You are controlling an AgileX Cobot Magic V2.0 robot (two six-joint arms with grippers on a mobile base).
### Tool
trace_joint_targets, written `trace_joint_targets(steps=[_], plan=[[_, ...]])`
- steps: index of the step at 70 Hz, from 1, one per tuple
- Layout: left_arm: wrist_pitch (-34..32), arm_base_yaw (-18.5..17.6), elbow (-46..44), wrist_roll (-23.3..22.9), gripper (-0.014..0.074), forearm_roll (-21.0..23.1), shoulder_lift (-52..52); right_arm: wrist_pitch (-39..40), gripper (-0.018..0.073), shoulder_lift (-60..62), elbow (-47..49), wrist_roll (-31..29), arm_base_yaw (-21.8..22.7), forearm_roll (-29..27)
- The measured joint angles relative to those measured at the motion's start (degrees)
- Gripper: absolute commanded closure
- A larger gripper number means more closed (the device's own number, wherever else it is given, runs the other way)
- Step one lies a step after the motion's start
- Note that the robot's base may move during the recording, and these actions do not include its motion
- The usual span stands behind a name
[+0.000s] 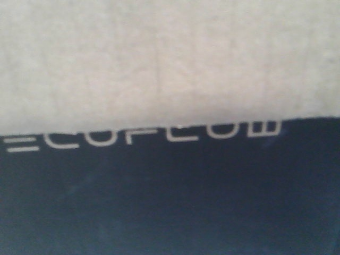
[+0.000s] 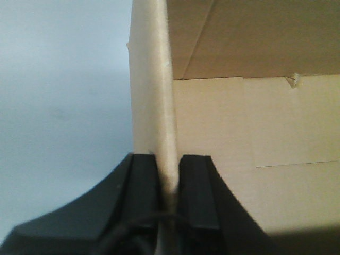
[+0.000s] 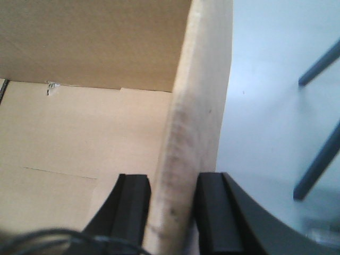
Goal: Grab box from left shelf to table start
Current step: 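Keep holding the box while driving toward the white table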
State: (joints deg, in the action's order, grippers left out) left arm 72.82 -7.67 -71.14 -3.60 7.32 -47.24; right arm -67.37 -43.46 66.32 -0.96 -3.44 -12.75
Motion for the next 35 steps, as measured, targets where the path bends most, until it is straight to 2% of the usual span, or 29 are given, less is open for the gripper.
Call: trace_joint_targets(steps=[35], plan=[[0.0,0.0,0.0,0.0,0.07,0.0,0.0,0.0,0.0501,0.0,0.0,0.0,0.0,0.0]])
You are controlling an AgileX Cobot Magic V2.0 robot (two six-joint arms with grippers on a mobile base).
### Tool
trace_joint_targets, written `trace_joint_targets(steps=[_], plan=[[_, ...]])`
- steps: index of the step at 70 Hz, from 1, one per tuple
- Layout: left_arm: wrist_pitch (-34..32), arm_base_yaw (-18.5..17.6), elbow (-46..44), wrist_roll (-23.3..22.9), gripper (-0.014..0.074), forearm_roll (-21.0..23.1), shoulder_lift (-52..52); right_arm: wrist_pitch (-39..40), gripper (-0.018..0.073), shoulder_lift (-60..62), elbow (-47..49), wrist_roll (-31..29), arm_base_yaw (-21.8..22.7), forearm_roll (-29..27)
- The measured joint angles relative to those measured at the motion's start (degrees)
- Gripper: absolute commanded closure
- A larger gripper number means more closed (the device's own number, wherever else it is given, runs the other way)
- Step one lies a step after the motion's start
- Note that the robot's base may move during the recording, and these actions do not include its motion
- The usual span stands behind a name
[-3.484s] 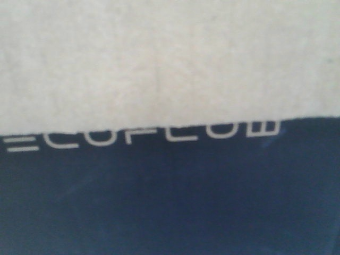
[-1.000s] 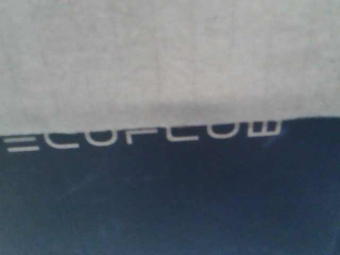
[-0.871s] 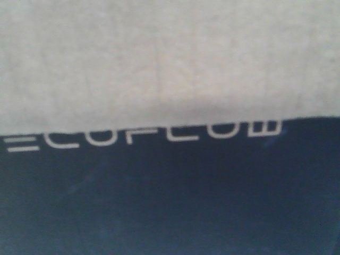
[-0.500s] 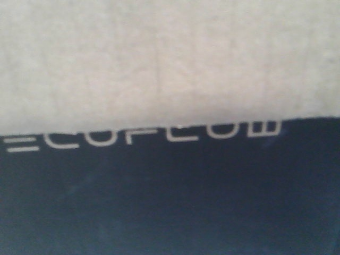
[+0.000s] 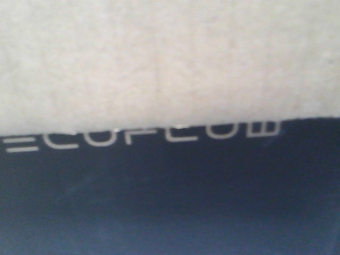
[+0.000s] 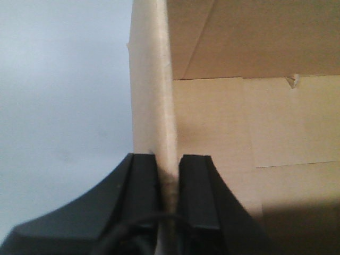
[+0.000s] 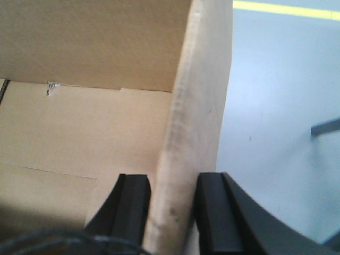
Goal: Grab box from left shelf to table start
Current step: 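Keep holding the box while driving toward the white table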
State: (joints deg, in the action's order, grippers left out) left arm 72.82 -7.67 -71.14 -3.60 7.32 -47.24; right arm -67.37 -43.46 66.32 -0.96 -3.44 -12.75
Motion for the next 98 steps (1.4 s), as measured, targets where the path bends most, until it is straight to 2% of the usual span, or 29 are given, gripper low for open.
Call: trace_joint_targets(steps=[98], plan=[[0.0,0.0,0.1,0.0,0.07,0.0,0.0,0.0,0.0501,0.0,0.0,0.0,0.0,0.1]])
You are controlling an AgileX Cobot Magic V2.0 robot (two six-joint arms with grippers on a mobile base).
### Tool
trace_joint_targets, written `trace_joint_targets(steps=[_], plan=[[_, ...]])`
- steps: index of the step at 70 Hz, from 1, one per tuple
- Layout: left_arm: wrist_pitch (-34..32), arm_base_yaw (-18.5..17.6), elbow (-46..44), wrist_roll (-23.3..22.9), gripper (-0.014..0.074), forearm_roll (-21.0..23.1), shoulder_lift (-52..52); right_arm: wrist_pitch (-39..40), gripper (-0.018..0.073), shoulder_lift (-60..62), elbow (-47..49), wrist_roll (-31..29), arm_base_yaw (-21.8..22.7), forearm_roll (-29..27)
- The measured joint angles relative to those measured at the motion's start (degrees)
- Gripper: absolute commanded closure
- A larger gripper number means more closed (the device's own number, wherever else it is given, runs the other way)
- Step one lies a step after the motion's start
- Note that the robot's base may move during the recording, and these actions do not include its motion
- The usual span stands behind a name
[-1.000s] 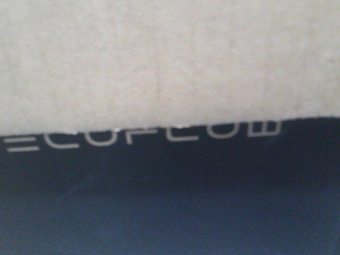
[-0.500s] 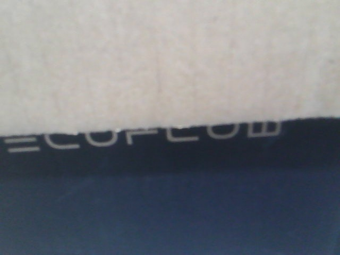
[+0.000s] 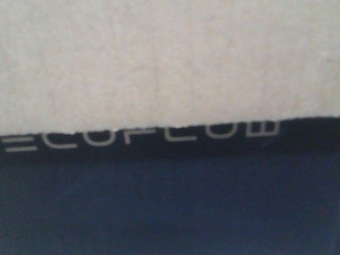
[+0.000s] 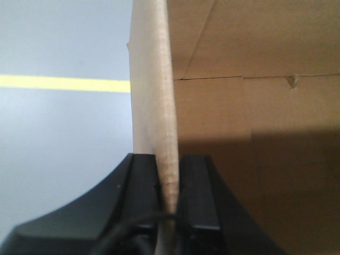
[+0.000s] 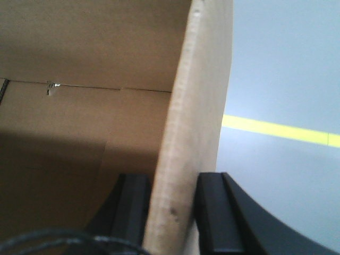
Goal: Grab box from left shelf to table start
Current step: 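Keep holding the box while driving toward the white table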
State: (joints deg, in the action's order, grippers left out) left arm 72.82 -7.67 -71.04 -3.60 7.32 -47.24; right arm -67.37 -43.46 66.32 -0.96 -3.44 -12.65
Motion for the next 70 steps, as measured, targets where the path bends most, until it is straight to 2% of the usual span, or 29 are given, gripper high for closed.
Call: trace_joint_targets(steps=[70], plan=[[0.0,0.0,0.0,0.0,0.07,-0.1,0.0,0.0,0.0501,0.0,0.0,0.0,0.0,-0.1]])
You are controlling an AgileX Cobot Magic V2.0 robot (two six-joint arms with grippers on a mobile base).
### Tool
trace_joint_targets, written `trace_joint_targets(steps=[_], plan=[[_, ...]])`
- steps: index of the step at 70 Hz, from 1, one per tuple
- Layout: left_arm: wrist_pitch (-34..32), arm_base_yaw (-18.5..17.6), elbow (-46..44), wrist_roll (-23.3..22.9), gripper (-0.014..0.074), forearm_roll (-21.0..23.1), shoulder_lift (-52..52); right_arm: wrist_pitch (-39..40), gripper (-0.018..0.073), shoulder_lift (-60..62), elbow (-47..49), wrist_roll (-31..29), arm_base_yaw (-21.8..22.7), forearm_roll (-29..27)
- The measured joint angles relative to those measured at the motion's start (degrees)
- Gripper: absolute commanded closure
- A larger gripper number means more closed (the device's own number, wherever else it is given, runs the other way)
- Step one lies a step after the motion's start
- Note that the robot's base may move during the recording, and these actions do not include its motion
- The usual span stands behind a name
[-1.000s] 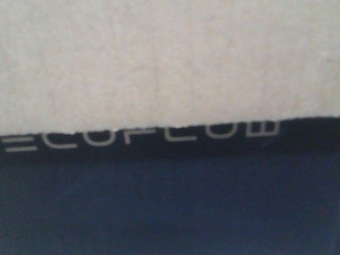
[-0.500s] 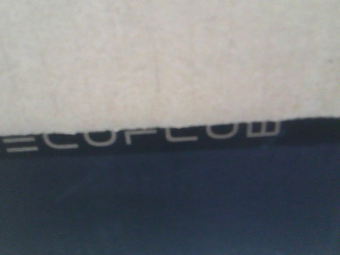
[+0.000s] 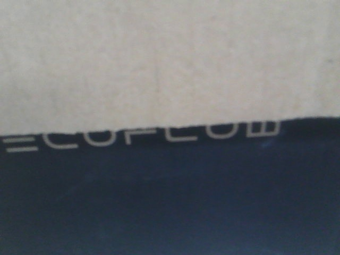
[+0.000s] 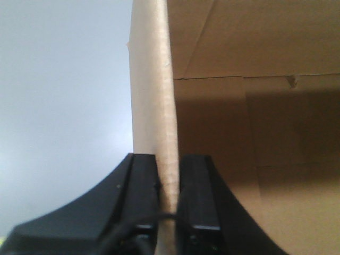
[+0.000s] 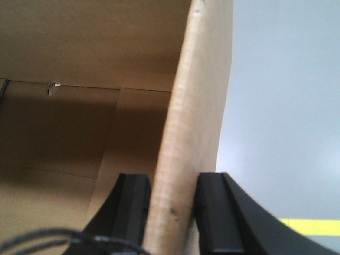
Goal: Grab box from left shelf to table start
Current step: 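Keep holding the box while driving toward the white table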
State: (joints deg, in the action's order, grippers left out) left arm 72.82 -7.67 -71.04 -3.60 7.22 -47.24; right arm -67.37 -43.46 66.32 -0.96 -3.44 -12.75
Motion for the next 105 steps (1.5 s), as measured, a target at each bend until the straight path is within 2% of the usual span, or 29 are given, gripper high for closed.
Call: trace_joint_targets(steps=[105], plan=[[0.0,0.0,0.0,0.0,0.07,0.01,-0.01,-0.11,0.0501,0.0,0.0,0.0,0.0,0.01]])
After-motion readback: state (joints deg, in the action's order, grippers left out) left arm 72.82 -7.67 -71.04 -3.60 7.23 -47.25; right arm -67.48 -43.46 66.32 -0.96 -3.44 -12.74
